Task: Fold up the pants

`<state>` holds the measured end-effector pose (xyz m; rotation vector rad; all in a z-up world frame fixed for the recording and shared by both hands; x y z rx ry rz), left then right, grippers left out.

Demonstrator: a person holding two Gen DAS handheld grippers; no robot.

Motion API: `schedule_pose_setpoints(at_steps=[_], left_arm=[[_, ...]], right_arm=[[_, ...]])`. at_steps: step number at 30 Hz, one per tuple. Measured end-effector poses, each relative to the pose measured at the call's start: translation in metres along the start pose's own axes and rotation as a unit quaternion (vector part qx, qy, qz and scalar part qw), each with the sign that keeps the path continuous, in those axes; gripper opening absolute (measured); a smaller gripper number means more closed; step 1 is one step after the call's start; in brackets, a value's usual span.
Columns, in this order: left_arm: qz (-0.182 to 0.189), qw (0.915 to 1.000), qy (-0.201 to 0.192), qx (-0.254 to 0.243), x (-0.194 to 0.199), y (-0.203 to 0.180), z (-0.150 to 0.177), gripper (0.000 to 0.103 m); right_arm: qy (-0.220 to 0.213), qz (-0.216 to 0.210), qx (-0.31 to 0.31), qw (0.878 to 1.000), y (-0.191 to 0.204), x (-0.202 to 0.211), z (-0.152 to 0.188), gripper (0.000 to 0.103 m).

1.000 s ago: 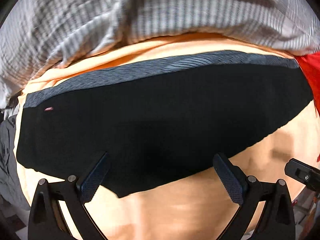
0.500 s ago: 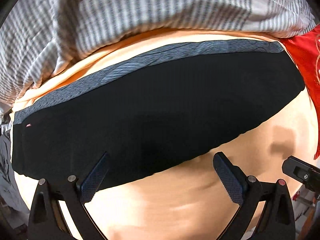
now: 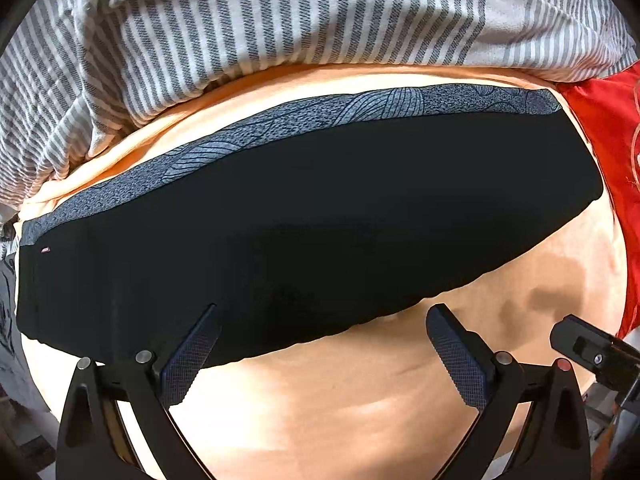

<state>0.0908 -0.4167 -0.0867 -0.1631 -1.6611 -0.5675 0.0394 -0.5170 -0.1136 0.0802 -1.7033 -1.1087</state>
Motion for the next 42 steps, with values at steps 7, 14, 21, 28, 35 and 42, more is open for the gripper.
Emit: schedule_pose_setpoints(at_steps=[7, 14, 21, 28, 35, 42], left_arm=[[-0.007, 0.9999, -0.001, -0.009, 0.001, -0.021, -0.014, 0.103], [-0.016, 0.9998, -0.007, -0.003, 0.005, -0.049, -0.034, 0.103], [-0.020, 0.9996, -0.012, -0.014, 0.017, -0.080, -0.043, 0.103], [-0.022, 0.9995, -0.007, -0.019, 0.018, -0.095, -0.040, 0.103], [-0.030, 0.9994, 0.000, -0.017, 0.015, -0.096, -0.031, 0.103], [-0.030, 0.9995, 0.006, -0.010, 0.012, -0.090, -0.025, 0.103]], right_arm=[[-0.025, -0.025, -0.035, 0.999, -0.029, 0.018, -0.013, 0.082], [-0.123, -0.115, -0.113, 0.979, -0.077, 0.049, -0.047, 0.082], [-0.164, -0.172, -0.151, 0.960, -0.103, 0.058, -0.067, 0.082], [-0.165, -0.171, -0.092, 0.967, -0.081, 0.074, -0.075, 0.081], [-0.148, -0.084, -0.084, 0.982, -0.106, 0.061, -0.104, 0.080], [-0.143, -0.028, -0.060, 0.988, -0.104, 0.081, -0.095, 0.064]])
Point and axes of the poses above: each gripper's, at about its wrist camera, not at the fingertips, and x roughly against the way its jaws point, y to its left, z to its underside, the point moved 4 cm from there along -x, roughly the way its jaws point, and after that the axes turned 15 degrees about -z, right-handed, at the moved point
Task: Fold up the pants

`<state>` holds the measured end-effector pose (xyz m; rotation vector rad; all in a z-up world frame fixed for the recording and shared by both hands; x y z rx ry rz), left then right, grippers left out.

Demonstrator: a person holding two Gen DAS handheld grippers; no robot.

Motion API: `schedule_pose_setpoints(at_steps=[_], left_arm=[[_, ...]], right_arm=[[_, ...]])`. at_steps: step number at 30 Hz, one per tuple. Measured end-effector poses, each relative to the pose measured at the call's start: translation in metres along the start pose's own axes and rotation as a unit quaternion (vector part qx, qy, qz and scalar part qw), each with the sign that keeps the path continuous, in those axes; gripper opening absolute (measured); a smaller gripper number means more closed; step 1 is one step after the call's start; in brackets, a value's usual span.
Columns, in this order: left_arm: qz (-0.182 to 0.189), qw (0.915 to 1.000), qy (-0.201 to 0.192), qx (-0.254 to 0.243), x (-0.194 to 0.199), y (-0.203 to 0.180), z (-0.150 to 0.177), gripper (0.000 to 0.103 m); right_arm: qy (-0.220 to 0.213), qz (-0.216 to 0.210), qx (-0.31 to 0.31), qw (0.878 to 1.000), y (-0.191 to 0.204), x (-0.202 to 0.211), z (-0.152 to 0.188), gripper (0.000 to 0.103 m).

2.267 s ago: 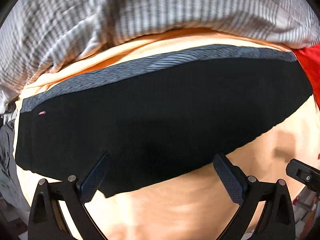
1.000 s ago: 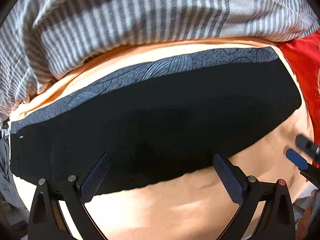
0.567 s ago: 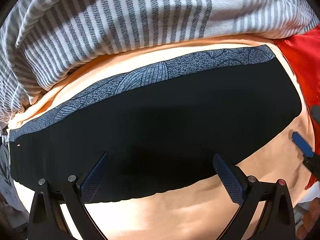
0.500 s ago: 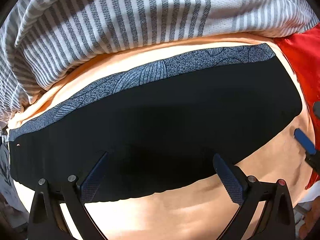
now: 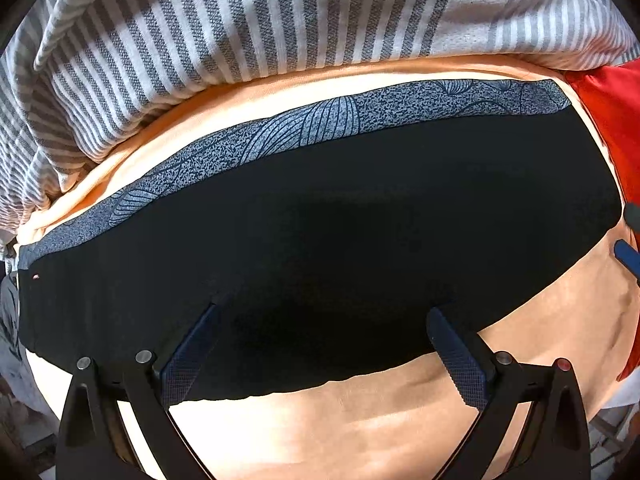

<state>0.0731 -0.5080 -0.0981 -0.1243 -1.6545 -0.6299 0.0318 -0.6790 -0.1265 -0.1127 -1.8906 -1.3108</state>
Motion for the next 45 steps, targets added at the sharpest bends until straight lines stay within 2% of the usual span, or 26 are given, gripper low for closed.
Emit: schedule_pose_setpoints(at_steps=[3, 5, 7, 8, 9, 11, 13, 15, 17, 18, 25, 27, 29, 31, 33, 39, 42, 44, 45], left_arm=[[-0.001, 1.0000, -0.004, -0.002, 0.002, -0.001, 0.001, 0.103], [0.001, 1.0000, -0.008, -0.004, 0.006, 0.006, 0.006, 0.103], [-0.001, 0.9999, -0.014, -0.008, 0.006, 0.006, -0.002, 0.103], [-0.001, 0.9998, -0.017, -0.010, 0.009, 0.006, -0.003, 0.103], [-0.003, 0.9997, -0.020, -0.012, 0.010, 0.005, -0.003, 0.103], [-0.007, 0.9997, -0.016, -0.016, 0.006, 0.004, -0.003, 0.103], [-0.007, 0.9999, -0.006, -0.012, 0.000, 0.004, -0.001, 0.103], [-0.002, 1.0000, -0.002, -0.005, -0.002, 0.008, 0.001, 0.103], [-0.002, 1.0000, -0.002, -0.005, -0.006, 0.010, -0.002, 0.103], [-0.003, 1.0000, -0.001, -0.007, -0.007, 0.010, -0.002, 0.103], [-0.004, 1.0000, 0.001, -0.005, -0.014, 0.013, 0.001, 0.103], [-0.006, 1.0000, -0.001, -0.008, -0.015, 0.013, 0.002, 0.103], [-0.004, 1.0000, -0.001, -0.006, -0.018, 0.008, 0.000, 0.103], [0.000, 1.0000, -0.001, -0.004, -0.019, 0.007, 0.002, 0.103], [0.003, 1.0000, -0.003, -0.001, -0.020, 0.007, 0.003, 0.103], [0.011, 0.9999, -0.003, 0.000, -0.028, 0.014, 0.008, 0.103], [0.013, 0.9999, -0.003, 0.001, -0.037, 0.021, 0.007, 0.103], [0.013, 0.9999, -0.003, 0.002, -0.035, 0.024, 0.009, 0.103], [0.014, 0.9999, -0.004, 0.004, -0.034, 0.025, 0.009, 0.103]], right_arm=[[0.015, -0.007, -0.010, 1.000, -0.002, -0.005, -0.002, 0.053], [0.011, -0.031, -0.046, 0.998, -0.008, -0.012, -0.006, 0.028], [0.003, -0.037, -0.063, 0.997, -0.013, -0.013, -0.009, 0.014], [-0.002, -0.043, -0.064, 0.997, -0.012, -0.010, -0.008, 0.013], [-0.007, -0.046, -0.059, 0.997, -0.009, -0.008, -0.008, 0.013], [-0.004, -0.025, -0.029, 0.999, -0.003, -0.007, -0.007, 0.013], [0.006, -0.008, -0.038, 0.999, -0.009, -0.013, -0.007, 0.014], [0.007, -0.013, -0.066, 0.998, -0.018, -0.014, -0.006, 0.018], [-0.006, -0.012, -0.064, 0.998, -0.016, -0.005, -0.005, 0.025], [-0.008, -0.012, -0.055, 0.998, -0.014, -0.001, -0.004, 0.025], [0.003, -0.091, -0.031, 0.995, 0.016, 0.005, 0.014, 0.025], [0.007, -0.077, 0.001, 0.997, 0.028, -0.002, 0.011, 0.025], [0.015, -0.042, 0.024, 0.999, 0.032, -0.015, 0.007, 0.025], [0.024, 0.013, 0.045, 0.999, 0.023, -0.026, 0.002, 0.024], [0.032, 0.013, 0.043, 0.998, 0.013, -0.036, 0.002, 0.021], [0.011, 0.014, 0.037, 0.999, 0.016, -0.022, 0.004, 0.021], [-0.009, -0.006, 0.004, 1.000, 0.011, -0.008, 0.003, 0.027], [-0.016, -0.023, -0.010, 1.000, 0.010, -0.001, 0.008, 0.049], [-0.017, -0.034, -0.015, 0.999, 0.008, 0.002, 0.010, 0.054]])
Point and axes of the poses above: each gripper's, at about its wrist camera, not at the fingertips, and x roughly against the way its jaws point, y to its left, z to its underside, the point moved 4 cm from there along -x, roughly the way its jaws point, and after that the axes turned 15 degrees about -z, right-handed, at the moved point
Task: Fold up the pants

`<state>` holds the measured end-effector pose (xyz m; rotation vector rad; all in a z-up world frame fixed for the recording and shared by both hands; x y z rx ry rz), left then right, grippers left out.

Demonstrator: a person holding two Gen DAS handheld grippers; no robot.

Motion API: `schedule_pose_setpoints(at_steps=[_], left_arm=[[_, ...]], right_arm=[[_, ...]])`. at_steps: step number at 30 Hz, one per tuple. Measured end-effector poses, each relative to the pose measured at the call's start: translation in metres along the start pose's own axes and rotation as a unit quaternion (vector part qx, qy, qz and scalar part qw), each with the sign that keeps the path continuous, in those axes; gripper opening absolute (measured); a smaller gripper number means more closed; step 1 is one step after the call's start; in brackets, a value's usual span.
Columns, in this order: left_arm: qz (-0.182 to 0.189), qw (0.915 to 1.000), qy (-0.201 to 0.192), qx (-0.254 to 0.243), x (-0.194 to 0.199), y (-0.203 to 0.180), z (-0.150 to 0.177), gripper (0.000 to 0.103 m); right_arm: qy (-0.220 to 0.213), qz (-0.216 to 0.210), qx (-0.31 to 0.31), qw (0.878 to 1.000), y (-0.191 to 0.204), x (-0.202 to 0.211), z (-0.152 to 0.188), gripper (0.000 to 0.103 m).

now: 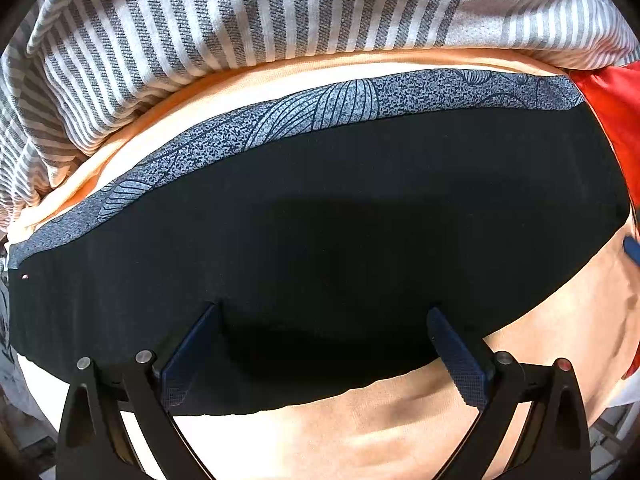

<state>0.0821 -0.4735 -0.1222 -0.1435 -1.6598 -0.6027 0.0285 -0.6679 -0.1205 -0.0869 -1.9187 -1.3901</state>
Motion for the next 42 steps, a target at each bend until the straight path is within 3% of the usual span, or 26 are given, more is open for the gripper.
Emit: schedule_pose_setpoints(at_steps=[4, 12, 18, 22, 24, 26, 28, 32, 33, 34, 36, 42], left_arm=[[0.007, 0.9999, -0.004, 0.011, 0.006, 0.008, 0.002, 0.103], [0.007, 0.9996, -0.004, 0.026, 0.013, 0.033, 0.003, 0.103], [0.010, 0.9976, -0.027, 0.063, 0.024, 0.051, -0.025, 0.103], [-0.010, 0.9944, -0.047, 0.094, 0.022, 0.069, -0.056, 0.103], [-0.023, 0.9910, -0.055, 0.120, 0.015, 0.079, -0.072, 0.103], [-0.029, 0.9880, -0.054, 0.141, 0.006, 0.086, -0.081, 0.103], [-0.034, 0.9861, -0.045, 0.156, -0.007, 0.091, -0.087, 0.103], [-0.037, 0.9853, -0.024, 0.165, -0.041, 0.084, -0.094, 0.103], [-0.042, 0.9840, -0.042, 0.168, -0.044, 0.082, -0.095, 0.103], [-0.049, 0.9829, -0.060, 0.167, -0.043, 0.082, -0.096, 0.103], [-0.061, 0.9840, -0.077, 0.149, -0.040, 0.081, -0.097, 0.103], [-0.046, 0.9886, -0.067, 0.127, -0.019, 0.109, -0.085, 0.103]], right_arm=[[0.012, -0.056, -0.029, 0.998, -0.009, -0.005, 0.015, 0.057], [-0.008, -0.135, -0.077, 0.988, -0.028, -0.029, 0.016, 0.057], [-0.022, -0.169, -0.071, 0.983, -0.017, -0.044, -0.001, 0.059], [-0.016, -0.193, -0.072, 0.978, -0.006, -0.062, -0.010, 0.058], [0.002, -0.215, -0.082, 0.973, 0.002, -0.071, -0.010, 0.054], [0.018, -0.227, -0.083, 0.970, 0.009, -0.073, -0.009, 0.037], [0.025, -0.229, -0.076, 0.970, 0.013, -0.070, -0.008, 0.031], [0.035, -0.224, -0.079, 0.971, 0.011, -0.071, -0.008, 0.029], [0.036, -0.223, -0.083, 0.971, 0.009, -0.071, -0.007, 0.026], [0.037, -0.229, -0.090, 0.969, 0.008, -0.071, -0.007, 0.019], [0.035, -0.251, -0.095, 0.963, 0.013, -0.067, -0.006, 0.017], [0.040, -0.269, -0.047, 0.961, 0.056, -0.055, -0.001, 0.017]])
Point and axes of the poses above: each gripper's, at about its wrist camera, not at the fingertips, and x roughly against the way its jaws point, y to its left, z to its underside, the point moved 4 cm from there along -x, roughly the way its jaws point, and after that the axes turned 15 degrees about -z, right-handed, at the moved point
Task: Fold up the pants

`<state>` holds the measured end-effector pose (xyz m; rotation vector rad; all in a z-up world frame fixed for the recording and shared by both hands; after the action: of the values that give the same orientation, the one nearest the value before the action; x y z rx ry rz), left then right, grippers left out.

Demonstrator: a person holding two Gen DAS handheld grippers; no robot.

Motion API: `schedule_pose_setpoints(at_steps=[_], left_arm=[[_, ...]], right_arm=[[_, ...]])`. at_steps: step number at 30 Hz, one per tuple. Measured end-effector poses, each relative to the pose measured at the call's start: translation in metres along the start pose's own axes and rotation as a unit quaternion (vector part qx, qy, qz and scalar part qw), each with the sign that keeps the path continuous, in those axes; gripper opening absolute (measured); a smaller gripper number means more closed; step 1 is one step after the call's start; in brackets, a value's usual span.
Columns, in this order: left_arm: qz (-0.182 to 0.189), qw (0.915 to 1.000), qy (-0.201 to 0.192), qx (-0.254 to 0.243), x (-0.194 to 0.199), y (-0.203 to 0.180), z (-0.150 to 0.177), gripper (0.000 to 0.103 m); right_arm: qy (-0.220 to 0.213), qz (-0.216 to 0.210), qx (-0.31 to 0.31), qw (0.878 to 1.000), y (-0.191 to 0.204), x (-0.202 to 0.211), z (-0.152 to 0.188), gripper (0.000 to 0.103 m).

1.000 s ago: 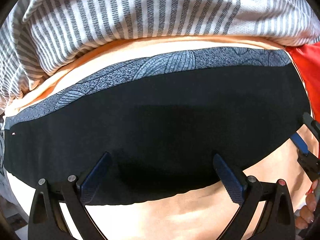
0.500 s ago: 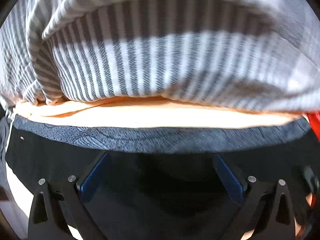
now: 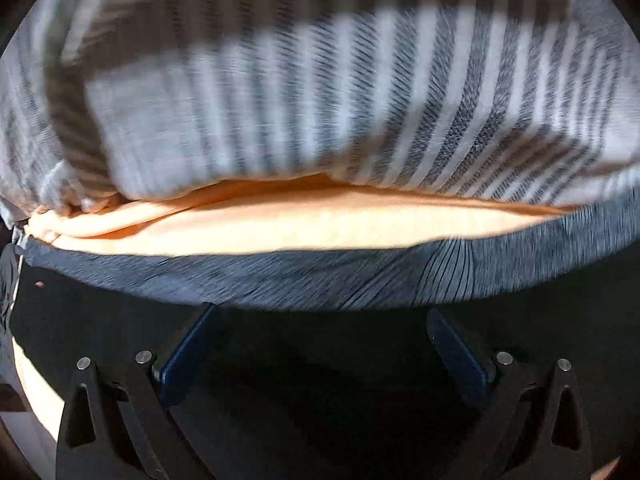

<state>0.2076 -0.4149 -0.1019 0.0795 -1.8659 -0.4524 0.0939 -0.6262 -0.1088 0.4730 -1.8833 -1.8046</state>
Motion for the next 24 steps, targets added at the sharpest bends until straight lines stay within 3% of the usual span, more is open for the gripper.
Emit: schedule_pose_setpoints(at_steps=[5, 9, 13, 18, 24], left_arm=[[0.012, 0.9999, 0.008, 0.004, 0.005, 0.039, 0.032, 0.103], [0.019, 0.9991, 0.033, -0.020, -0.022, 0.042, 0.055, 0.103], [0.042, 0.9983, 0.033, -0.024, -0.023, 0.059, 0.049, 0.103], [0.041, 0.9991, 0.008, 0.007, -0.029, 0.156, 0.034, 0.103], [0.019, 0.9972, 0.037, 0.062, -0.053, 0.277, 0.041, 0.103]], right_arm=[[0.037, 0.015, 0.068, 0.997, 0.050, -0.025, 0.017, 0.017], [0.070, 0.035, 0.110, 0.991, 0.077, -0.052, 0.040, 0.017], [0.100, 0.061, 0.141, 0.983, 0.096, -0.089, 0.067, 0.017], [0.140, 0.118, 0.202, 0.962, 0.111, -0.138, 0.099, 0.017], [0.176, 0.189, 0.239, 0.936, 0.092, -0.210, 0.150, 0.017]])
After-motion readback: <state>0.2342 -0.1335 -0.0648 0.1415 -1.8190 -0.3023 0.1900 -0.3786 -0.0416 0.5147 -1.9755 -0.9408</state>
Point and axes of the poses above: each gripper's, at about its wrist camera, not at the fingertips, and x roughly against the way its jaws point, y to its left, z to its underside, the point moved 4 cm from there along -x, roughly the way its jaws point, and after that the axes turned 15 degrees about -z, right-handed, at the moved point
